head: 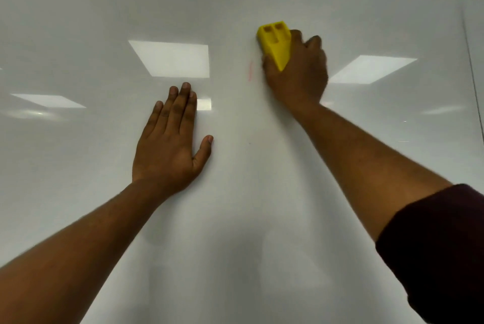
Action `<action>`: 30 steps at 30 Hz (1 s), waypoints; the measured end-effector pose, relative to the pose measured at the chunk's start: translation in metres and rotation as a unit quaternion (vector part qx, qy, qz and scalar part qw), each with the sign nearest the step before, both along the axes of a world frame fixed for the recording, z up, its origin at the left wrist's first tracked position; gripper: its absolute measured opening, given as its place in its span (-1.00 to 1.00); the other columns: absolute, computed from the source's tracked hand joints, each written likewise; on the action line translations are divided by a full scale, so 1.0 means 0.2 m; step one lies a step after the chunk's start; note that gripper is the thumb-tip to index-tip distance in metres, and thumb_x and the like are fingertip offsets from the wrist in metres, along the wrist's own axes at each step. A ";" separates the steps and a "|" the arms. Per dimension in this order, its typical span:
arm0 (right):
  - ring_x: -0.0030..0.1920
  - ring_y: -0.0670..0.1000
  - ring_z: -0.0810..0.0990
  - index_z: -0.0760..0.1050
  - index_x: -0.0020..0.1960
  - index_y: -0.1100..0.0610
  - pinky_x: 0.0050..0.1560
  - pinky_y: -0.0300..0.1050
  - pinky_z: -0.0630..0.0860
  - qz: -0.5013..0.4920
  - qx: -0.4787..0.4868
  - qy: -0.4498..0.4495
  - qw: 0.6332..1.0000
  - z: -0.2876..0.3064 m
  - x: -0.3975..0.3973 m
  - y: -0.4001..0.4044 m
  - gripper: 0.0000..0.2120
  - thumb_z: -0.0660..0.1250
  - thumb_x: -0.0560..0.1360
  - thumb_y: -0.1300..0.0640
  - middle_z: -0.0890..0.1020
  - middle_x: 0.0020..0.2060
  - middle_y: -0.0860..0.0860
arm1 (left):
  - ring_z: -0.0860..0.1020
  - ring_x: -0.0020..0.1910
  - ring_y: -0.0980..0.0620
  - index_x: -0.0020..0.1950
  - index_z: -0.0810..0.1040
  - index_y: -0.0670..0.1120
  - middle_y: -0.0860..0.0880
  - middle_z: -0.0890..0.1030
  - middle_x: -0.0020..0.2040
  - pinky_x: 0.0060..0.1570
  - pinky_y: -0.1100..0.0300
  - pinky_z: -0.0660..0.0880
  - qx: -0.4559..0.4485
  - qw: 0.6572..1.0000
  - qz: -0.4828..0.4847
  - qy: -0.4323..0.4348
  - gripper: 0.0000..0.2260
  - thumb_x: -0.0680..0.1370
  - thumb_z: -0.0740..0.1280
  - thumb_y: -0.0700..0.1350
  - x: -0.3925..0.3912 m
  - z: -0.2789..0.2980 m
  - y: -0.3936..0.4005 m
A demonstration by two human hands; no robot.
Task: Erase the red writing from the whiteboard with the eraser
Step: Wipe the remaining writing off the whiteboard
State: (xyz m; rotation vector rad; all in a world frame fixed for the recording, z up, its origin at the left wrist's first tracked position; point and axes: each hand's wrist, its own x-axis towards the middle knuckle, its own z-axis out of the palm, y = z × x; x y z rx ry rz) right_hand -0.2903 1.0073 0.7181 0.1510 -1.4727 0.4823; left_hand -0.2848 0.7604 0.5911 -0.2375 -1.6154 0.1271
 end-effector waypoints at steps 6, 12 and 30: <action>0.09 0.18 0.53 0.37 0.49 -0.03 -0.07 0.03 0.55 -0.022 0.243 0.026 0.969 -0.07 -0.01 0.01 -0.29 0.28 0.46 -0.38 0.48 0.13 0.11 | -0.03 0.74 -0.06 0.73 0.03 -0.19 -0.11 0.01 0.75 0.71 0.02 -0.07 -0.003 1.000 -0.002 0.003 -0.28 0.69 0.04 0.20 0.01 0.00 0.00; 0.14 0.16 0.51 0.37 0.47 -0.04 -0.10 -0.06 0.41 0.004 0.084 0.028 0.996 -0.07 -0.03 -0.06 -0.32 0.28 0.45 -0.34 0.47 0.15 0.10 | -0.02 0.74 -0.06 0.74 0.04 -0.18 -0.11 0.02 0.75 0.71 0.02 -0.06 -0.002 1.000 -0.002 0.012 -0.29 0.70 0.04 0.20 0.00 -0.01 -0.01; -0.03 0.10 0.49 0.39 0.46 -0.04 -0.22 -0.13 0.36 0.010 0.219 0.041 0.975 -0.38 -0.03 0.02 -0.34 0.30 0.46 -0.34 0.44 0.02 0.06 | -0.01 0.74 -0.07 0.74 0.03 -0.18 -0.11 0.01 0.75 0.71 -0.01 -0.02 -0.004 1.000 -0.004 0.005 -0.29 0.69 0.04 0.19 0.01 -0.01 0.00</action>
